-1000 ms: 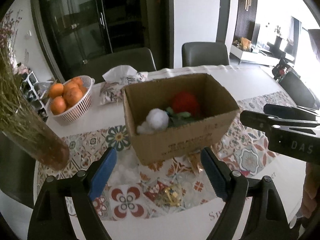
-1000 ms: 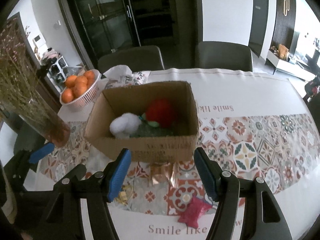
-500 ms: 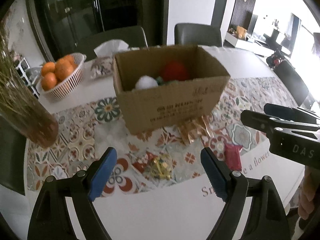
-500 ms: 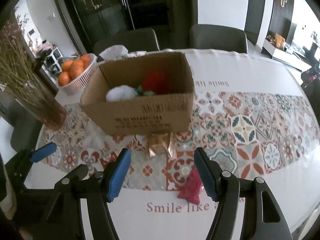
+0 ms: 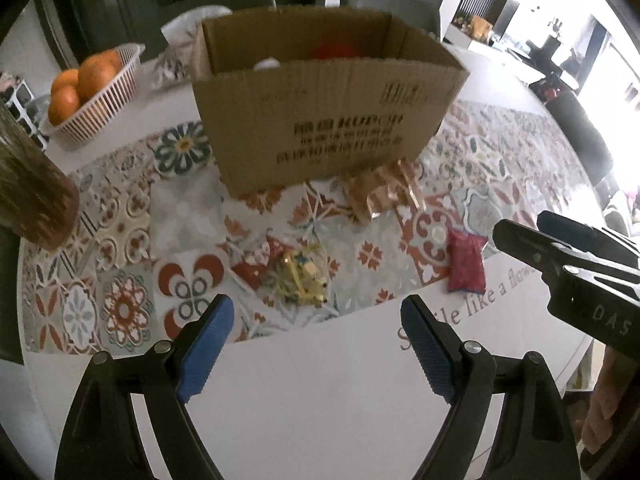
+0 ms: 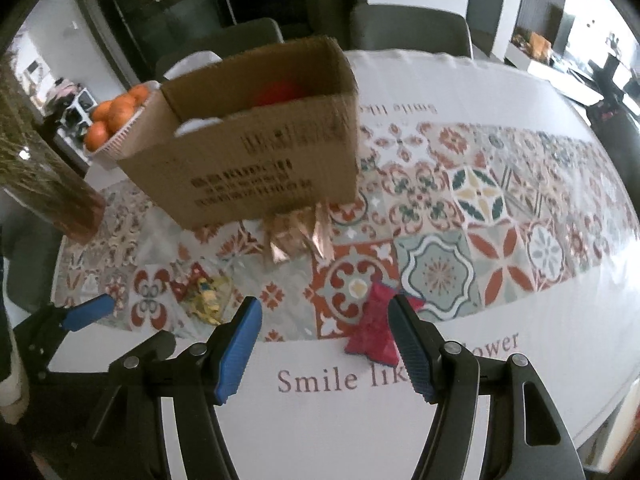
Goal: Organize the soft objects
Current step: 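Move the right tool toward the red snack bag while the left tool approaches the yellow minion toy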
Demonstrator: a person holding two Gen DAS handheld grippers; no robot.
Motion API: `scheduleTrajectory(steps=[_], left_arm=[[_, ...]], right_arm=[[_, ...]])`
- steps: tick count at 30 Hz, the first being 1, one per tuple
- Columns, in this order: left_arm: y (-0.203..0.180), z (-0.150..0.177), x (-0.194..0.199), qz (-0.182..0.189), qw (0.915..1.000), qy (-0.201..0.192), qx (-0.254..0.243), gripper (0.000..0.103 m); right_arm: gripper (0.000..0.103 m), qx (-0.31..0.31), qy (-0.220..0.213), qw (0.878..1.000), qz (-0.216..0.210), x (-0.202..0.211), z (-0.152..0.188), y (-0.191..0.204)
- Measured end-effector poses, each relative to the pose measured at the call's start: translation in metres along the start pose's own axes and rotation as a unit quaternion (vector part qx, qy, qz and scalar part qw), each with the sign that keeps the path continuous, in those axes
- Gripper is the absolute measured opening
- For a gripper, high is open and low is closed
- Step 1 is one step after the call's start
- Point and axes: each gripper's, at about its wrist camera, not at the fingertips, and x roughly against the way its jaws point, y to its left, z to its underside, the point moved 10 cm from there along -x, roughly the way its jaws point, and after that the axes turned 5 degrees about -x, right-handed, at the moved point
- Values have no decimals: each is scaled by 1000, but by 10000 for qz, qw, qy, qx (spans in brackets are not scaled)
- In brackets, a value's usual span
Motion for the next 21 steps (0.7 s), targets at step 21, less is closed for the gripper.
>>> scheduleTrajectory(steps=[21], left_arm=[[-7,20,-78,329,9935,1089,82,75]], right_arm=[[67,-539,952,9938,184,-71,36,-33]])
